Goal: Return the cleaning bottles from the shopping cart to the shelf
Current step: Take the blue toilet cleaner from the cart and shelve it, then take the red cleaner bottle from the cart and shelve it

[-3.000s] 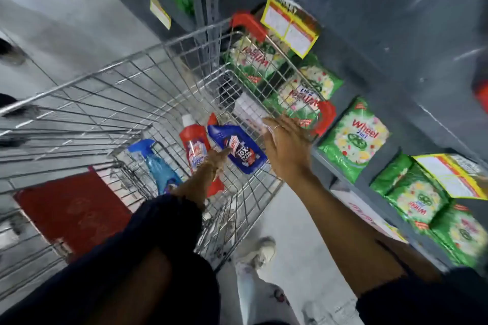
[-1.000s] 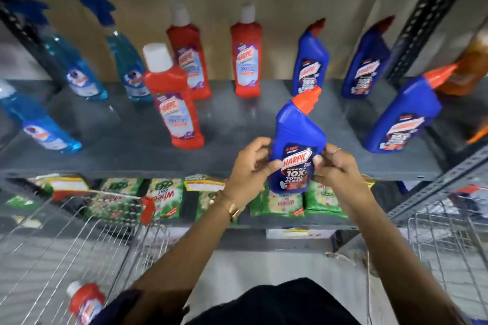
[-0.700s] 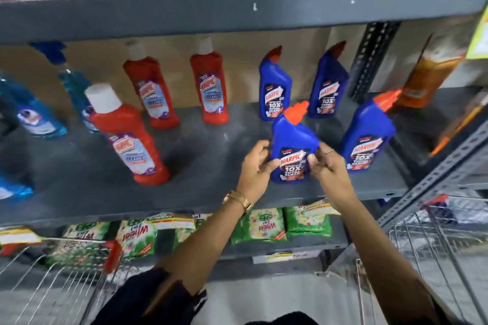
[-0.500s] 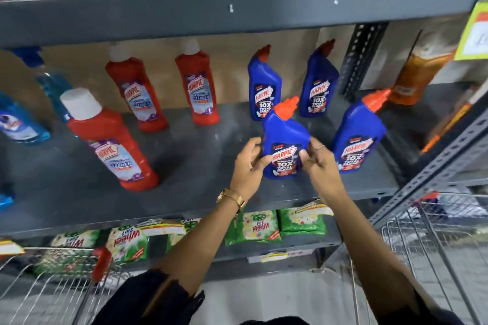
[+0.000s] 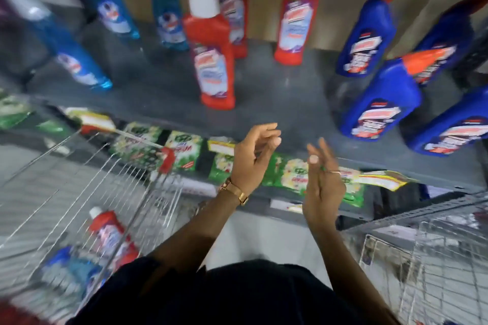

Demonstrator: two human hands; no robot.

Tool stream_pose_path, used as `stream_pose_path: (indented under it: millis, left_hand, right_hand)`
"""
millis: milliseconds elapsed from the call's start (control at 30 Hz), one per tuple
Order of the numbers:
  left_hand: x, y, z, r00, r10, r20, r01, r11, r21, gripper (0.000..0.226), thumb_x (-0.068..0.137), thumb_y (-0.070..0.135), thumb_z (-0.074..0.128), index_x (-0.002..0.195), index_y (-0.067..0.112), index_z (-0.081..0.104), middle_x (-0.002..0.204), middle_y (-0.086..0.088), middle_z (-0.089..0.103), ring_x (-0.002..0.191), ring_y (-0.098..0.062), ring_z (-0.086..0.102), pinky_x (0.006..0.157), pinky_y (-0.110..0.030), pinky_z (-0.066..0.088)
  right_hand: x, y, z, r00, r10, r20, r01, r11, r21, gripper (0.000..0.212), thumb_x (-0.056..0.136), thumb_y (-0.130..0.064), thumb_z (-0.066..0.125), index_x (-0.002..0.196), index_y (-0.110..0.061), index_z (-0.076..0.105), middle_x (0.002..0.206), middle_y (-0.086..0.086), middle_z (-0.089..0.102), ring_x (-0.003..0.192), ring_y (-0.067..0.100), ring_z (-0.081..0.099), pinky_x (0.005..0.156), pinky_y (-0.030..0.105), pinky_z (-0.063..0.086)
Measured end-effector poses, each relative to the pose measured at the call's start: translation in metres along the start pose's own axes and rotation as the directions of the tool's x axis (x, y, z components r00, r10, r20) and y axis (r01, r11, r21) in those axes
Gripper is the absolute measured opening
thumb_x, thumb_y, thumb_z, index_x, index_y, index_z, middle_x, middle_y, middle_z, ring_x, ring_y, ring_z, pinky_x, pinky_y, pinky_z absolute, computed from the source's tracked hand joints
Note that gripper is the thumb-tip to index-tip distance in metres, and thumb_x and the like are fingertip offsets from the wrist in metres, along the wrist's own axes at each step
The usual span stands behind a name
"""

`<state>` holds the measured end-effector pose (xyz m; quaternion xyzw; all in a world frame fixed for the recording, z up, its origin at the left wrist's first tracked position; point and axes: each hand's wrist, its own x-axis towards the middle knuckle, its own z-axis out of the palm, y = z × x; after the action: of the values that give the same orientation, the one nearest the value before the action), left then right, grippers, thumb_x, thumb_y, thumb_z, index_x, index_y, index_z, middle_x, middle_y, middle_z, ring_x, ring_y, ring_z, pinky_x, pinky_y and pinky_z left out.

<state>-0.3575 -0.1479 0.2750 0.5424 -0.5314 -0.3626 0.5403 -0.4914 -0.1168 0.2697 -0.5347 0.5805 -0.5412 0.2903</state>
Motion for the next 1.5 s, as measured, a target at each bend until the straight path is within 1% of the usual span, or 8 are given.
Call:
stream_pose_path:
  millis: [167, 267, 467, 600, 733, 1000, 1367, 1500]
  left_hand:
    - [-0.06, -0.04, -0.132, 0.954, -0.088, -0.285, 0.131, 0.982, 0.135, 0.019, 0.093, 0.012, 0.054, 0.11, 0.008, 0.062, 0.098, 0.023, 0.065, 0.091, 0.008, 0.063, 0.078, -0.012, 0.049]
    - [-0.105, -0.083, -0.221, 0.843, -0.182, -0.507, 0.316, 0.929, 0.192, 0.018, 0.093, 0.015, 0.054, 0.108, 0.008, 0.061, 0.096, 0.001, 0.068, 0.084, 0.007, 0.063, 0.076, -0.021, 0.051]
    - [-0.203, -0.204, -0.338, 0.402, -0.618, -0.676, 0.767, 0.63, -0.119, 0.053, 0.08, 0.03, 0.05, 0.122, -0.002, 0.048, 0.099, -0.034, 0.065, 0.091, -0.042, 0.063, 0.084, -0.047, 0.048]
    - [-0.222, -0.251, -0.365, 0.272, -0.791, -0.548, 0.923, 0.375, -0.084, 0.015, 0.092, 0.02, 0.054, 0.091, 0.005, 0.058, 0.103, -0.025, 0.063, 0.102, -0.032, 0.06, 0.085, -0.04, 0.043]
    - [-0.224, -0.308, -0.373, 0.207, -0.879, -0.43, 0.973, 0.229, 0.001, 0.044, 0.093, 0.033, 0.05, 0.112, -0.007, 0.051, 0.12, -0.03, 0.057, 0.109, -0.04, 0.056, 0.087, -0.041, 0.044]
    - [-0.2, -0.361, -0.366, -0.058, -0.934, -0.351, 0.814, 0.159, -0.558, 0.055, 0.07, 0.022, 0.08, 0.114, -0.006, 0.059, 0.116, -0.017, 0.066, 0.097, -0.031, 0.066, 0.084, -0.038, 0.054]
    - [-0.196, -0.223, -0.349, 0.288, -0.832, -0.475, 0.704, 0.52, -0.484, 0.041, 0.086, 0.027, 0.063, 0.117, 0.002, 0.055, 0.11, -0.01, 0.064, 0.093, -0.026, 0.063, 0.081, -0.037, 0.051]
    - [-0.195, -0.131, -0.359, 0.462, -0.718, -0.52, 0.626, 0.68, -0.382, 0.041, 0.072, 0.043, 0.074, 0.103, 0.017, 0.066, 0.1, -0.009, 0.074, 0.089, -0.028, 0.071, 0.08, -0.043, 0.059]
  right_hand:
    - [-0.055, -0.022, 0.105, 0.836, -0.068, 0.545, 0.128, 0.989, -0.072, 0.037, 0.098, -0.03, 0.037, 0.124, -0.016, 0.059, 0.124, -0.001, 0.065, 0.112, 0.006, 0.057, 0.098, 0.015, 0.039]
    - [-0.101, -0.034, 0.18, 0.639, -0.025, 0.769, 0.162, 0.981, -0.103, 0.037, 0.095, -0.029, 0.04, 0.119, -0.012, 0.062, 0.119, 0.008, 0.068, 0.109, 0.019, 0.061, 0.092, 0.02, 0.041]
    - [-0.189, -0.016, 0.307, 0.263, 0.141, 0.955, 0.48, 0.839, -0.256, 0.037, 0.088, -0.036, 0.043, 0.109, -0.015, 0.065, 0.109, 0.014, 0.071, 0.106, 0.032, 0.062, 0.091, 0.039, 0.046]
    - [-0.211, -0.003, 0.335, 0.352, 0.196, 0.915, 0.708, 0.584, -0.397, 0.03, 0.088, -0.036, 0.045, 0.099, -0.016, 0.066, 0.1, 0.012, 0.073, 0.101, 0.033, 0.062, 0.088, 0.04, 0.041]
    - [-0.219, 0.001, 0.345, 0.397, 0.185, 0.899, 0.756, 0.49, -0.434, 0.032, 0.092, -0.038, 0.042, 0.108, -0.023, 0.065, 0.103, 0.007, 0.074, 0.104, 0.028, 0.06, 0.09, 0.04, 0.035]
    - [-0.218, -0.001, 0.354, 0.404, 0.133, 0.905, 0.771, 0.483, -0.415, 0.028, 0.091, -0.035, 0.045, 0.105, -0.024, 0.066, 0.094, 0.006, 0.074, 0.093, 0.027, 0.062, 0.084, 0.038, 0.036]
    - [-0.213, -0.013, 0.348, 0.411, 0.146, 0.9, 0.621, 0.678, -0.393, 0.04, 0.092, -0.04, 0.036, 0.118, -0.023, 0.061, 0.11, 0.007, 0.072, 0.104, 0.027, 0.06, 0.089, 0.038, 0.039]
    - [-0.191, -0.049, 0.332, 0.233, 0.41, 0.882, -0.096, 0.912, -0.399, 0.067, 0.086, -0.063, 0.043, 0.134, -0.016, 0.048, 0.138, 0.008, 0.056, 0.124, 0.02, 0.053, 0.103, 0.032, 0.04]
